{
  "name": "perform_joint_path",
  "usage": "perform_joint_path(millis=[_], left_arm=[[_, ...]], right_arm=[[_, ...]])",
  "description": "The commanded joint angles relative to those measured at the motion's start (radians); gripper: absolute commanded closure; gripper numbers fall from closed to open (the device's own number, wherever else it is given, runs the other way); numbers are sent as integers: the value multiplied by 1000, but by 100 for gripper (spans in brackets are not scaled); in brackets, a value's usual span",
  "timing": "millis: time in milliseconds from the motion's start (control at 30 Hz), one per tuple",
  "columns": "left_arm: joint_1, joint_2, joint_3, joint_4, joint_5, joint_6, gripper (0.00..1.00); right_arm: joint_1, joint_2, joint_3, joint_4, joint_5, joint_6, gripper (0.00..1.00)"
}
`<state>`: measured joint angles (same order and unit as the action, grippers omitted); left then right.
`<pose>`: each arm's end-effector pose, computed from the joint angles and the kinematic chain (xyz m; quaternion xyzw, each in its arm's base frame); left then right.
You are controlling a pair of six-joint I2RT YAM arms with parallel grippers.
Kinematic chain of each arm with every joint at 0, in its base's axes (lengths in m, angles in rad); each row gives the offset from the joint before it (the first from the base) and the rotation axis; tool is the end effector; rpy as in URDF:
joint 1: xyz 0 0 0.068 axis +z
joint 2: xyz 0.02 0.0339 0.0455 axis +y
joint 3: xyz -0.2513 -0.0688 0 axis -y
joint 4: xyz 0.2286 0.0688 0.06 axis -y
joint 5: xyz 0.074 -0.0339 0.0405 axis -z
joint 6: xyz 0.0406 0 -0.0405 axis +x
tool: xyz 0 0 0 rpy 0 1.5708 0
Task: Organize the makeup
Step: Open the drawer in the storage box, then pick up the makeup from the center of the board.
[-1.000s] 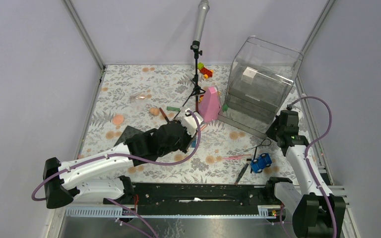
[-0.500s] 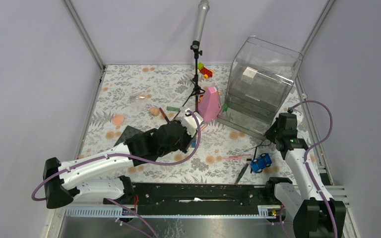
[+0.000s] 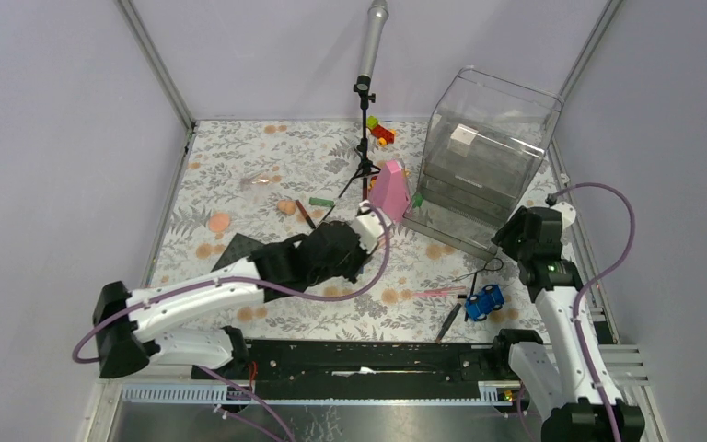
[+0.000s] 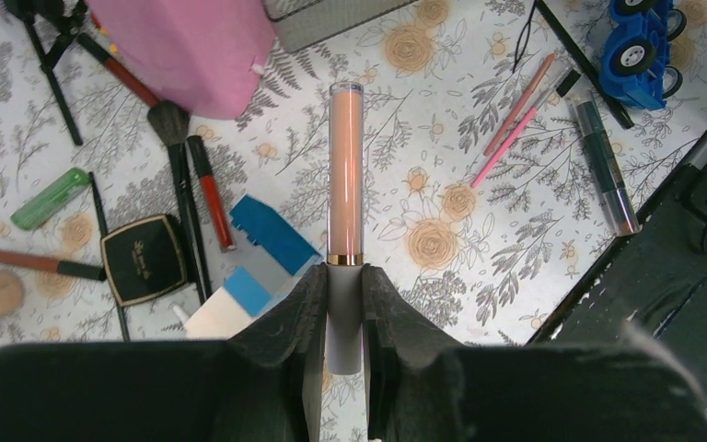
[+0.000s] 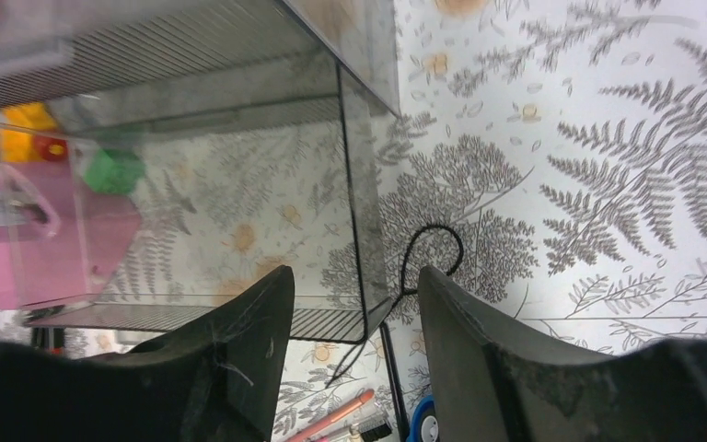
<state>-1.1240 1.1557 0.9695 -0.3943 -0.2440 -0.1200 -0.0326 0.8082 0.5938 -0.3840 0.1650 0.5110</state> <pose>0.1165 -0.2205 0.2979 0.3696 0.7934 -0.1878 0.4457 0.1765 -0.0124 0.2409 0.2736 0.8384 0.0395 0.4697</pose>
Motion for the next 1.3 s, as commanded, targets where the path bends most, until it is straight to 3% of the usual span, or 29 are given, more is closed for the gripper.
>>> perform_joint_path(millis=[0,167,400,567,700,1033,1200,1267], left_arm=[[1,135,129,88,71,48,100],[2,343,251,162,151,192,100],[31,572,411,288,272,478,100],[41,754,625,205,347,717,100],[48,831,695,192,426,878,100],[73,991,838,127,468,1109,100],[82,1042,885,132,482,1129,100],[82,1050,888,145,487,1121,77]], right_arm=[[5,-109,93,-48,51,-46,40],[5,-276,129,-36,26,-59,25],[5,-382,246,-70,22,-133,21],[5,-452,318,-81,61,-169,20],[5,-492,356,-79,85,-201,19],[5,-509,372,-98,68,-216,18],[5,-516,361,-110,64,-223,17],[4,-515,358,-112,66,-228,17]])
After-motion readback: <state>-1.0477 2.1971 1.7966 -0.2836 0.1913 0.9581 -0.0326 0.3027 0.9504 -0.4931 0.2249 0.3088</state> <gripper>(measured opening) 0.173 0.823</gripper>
